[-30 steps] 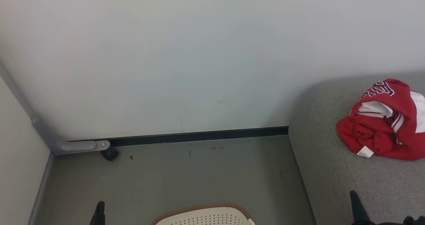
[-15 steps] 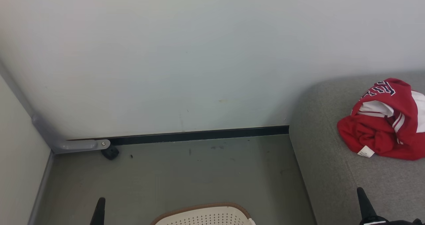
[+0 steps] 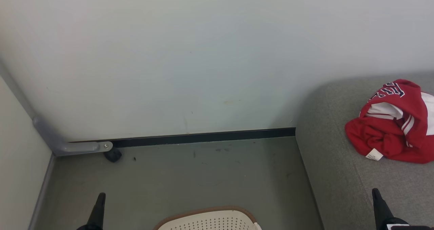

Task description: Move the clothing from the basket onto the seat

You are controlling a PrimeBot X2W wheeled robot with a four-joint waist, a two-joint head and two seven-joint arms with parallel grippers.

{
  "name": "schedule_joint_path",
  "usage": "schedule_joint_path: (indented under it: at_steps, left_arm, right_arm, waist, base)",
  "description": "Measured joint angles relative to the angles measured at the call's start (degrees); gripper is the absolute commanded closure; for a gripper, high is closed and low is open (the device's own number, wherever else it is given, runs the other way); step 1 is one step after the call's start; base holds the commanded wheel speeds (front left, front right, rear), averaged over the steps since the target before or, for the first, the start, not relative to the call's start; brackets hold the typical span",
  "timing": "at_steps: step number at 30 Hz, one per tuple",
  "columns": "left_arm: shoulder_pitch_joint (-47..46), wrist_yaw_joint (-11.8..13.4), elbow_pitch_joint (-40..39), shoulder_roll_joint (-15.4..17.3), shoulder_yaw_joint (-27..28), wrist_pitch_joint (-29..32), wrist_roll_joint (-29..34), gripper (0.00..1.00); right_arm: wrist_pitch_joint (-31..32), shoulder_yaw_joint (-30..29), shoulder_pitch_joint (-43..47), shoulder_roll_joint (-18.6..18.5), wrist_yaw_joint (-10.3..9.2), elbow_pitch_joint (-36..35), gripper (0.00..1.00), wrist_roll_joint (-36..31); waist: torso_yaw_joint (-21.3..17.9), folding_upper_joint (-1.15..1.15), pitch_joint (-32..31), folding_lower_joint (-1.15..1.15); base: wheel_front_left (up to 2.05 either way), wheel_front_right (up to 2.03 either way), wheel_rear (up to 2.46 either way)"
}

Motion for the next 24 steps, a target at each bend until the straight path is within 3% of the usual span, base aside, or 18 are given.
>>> schedule_joint_path:
  at_steps: [11,24]
  left_arm:
    - [-1.15,-1.45,0.57,-0.73,1.33,1.57,-7.12,1.0]
    - [-1.15,-1.44,0.62,-0.77,1.36,1.57,-7.32,1.0]
  right_arm:
    - [1.92,-2.65,-0.74,0.82,1.25,0.36,1.0,6.7]
    - [1.92,-2.67,-1.07,0.87,1.26,0.38,1.0,6.72]
  waist:
    - [0.06,0.0,0.14,0.0]
    - [0.06,0.0,0.14,0.0]
  base:
    - [0.0,0.0,0.0]
    - [0.0,0.0,0.0]
